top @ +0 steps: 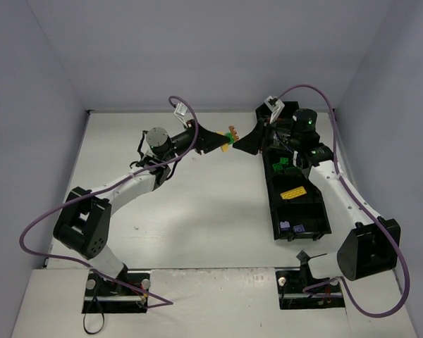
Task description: Sort the legos into containers by color
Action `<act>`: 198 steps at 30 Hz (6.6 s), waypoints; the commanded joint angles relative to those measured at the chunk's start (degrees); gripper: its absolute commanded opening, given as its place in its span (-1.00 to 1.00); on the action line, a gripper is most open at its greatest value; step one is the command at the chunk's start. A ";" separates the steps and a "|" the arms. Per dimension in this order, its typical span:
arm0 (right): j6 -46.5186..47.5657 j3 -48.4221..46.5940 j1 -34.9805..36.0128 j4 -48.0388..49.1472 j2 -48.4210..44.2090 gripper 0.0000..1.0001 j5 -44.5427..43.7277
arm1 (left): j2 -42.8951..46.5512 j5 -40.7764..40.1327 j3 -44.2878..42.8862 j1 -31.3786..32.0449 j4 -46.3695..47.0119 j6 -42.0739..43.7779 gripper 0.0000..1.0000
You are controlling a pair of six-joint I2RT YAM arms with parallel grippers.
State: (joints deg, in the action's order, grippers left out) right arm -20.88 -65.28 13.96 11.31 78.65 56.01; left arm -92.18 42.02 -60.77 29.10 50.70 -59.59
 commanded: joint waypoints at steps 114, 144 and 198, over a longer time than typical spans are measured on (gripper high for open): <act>-17.35 -7.85 4.94 -1.73 3.44 0.40 10.35 | 21.96 -3.44 2.77 5.09 -22.75 68.91 -1.00; -18.58 -9.69 4.33 1.87 3.96 0.08 14.83 | 20.20 -1.68 4.88 6.67 -14.05 64.96 -1.00; -18.23 -7.76 2.04 2.58 2.74 -1.00 15.62 | 17.39 -6.43 2.24 5.70 -12.46 63.02 -0.20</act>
State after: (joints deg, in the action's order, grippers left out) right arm -39.42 -72.42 16.16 9.69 84.51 70.08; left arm -75.26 35.29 -54.00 35.09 31.86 4.05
